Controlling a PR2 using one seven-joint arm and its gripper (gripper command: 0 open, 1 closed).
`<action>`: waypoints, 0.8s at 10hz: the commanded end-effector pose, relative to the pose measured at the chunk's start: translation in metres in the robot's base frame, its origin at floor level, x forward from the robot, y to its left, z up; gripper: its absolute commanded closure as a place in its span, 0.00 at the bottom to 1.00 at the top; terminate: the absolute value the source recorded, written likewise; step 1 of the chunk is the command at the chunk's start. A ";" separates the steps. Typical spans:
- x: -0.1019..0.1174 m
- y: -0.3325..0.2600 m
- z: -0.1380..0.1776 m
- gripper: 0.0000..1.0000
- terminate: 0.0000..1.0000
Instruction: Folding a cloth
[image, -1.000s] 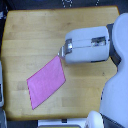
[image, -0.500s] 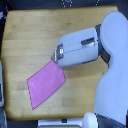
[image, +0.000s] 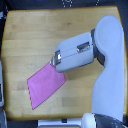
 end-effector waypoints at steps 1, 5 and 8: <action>0.004 -0.009 -0.040 0.00 0.00; -0.007 -0.022 -0.046 1.00 0.00; -0.007 -0.020 -0.045 1.00 0.00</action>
